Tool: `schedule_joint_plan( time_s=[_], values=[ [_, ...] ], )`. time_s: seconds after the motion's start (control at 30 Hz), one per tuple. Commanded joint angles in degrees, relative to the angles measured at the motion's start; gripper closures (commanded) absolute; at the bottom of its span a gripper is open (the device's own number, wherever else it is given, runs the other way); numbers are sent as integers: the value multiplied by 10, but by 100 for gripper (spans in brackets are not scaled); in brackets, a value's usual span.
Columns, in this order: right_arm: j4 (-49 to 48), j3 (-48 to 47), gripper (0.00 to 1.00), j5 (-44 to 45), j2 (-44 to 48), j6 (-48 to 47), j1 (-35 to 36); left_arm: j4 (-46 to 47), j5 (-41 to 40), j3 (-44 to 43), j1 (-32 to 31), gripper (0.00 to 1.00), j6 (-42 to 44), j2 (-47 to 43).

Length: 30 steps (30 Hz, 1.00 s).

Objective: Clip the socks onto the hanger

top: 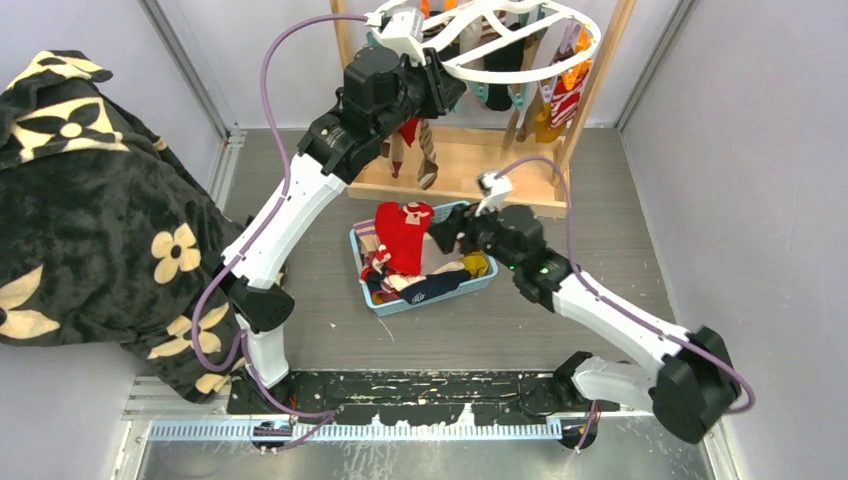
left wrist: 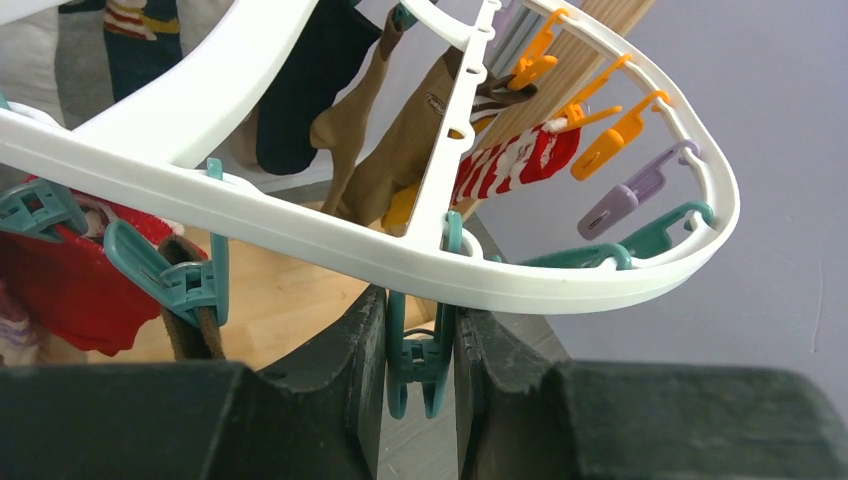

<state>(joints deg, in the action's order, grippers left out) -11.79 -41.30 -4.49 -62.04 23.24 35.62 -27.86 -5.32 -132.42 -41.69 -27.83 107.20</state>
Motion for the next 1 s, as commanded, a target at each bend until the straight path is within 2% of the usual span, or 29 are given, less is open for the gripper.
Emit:
schedule_joint_plan(
  time_s=[0.0,0.1,0.2,0.33,0.57,0.83,0.97],
  values=[
    [34,-40,29,52,-75,-17,34,26,-24,5,7,84,9,-33],
    [-4,-45,28,76,-119,3,36,27,-25,8,7,84,10,-35],
    [-18,-57,30,54,-153,17,36,25,-25,8,7,84,11,-36],
    [-18,-37,31,28,-132,3,53,23,-25,11,7,84,11,-37],
    [66,-3,29,-41,-31,-95,83,22,-22,7,8,84,10,-34],
    [202,-18,24,-60,-46,-166,105,20,-22,8,7,84,10,-34],
    [209,-17,27,-69,-53,-161,116,18,-22,4,7,84,9,-32]
  ],
)
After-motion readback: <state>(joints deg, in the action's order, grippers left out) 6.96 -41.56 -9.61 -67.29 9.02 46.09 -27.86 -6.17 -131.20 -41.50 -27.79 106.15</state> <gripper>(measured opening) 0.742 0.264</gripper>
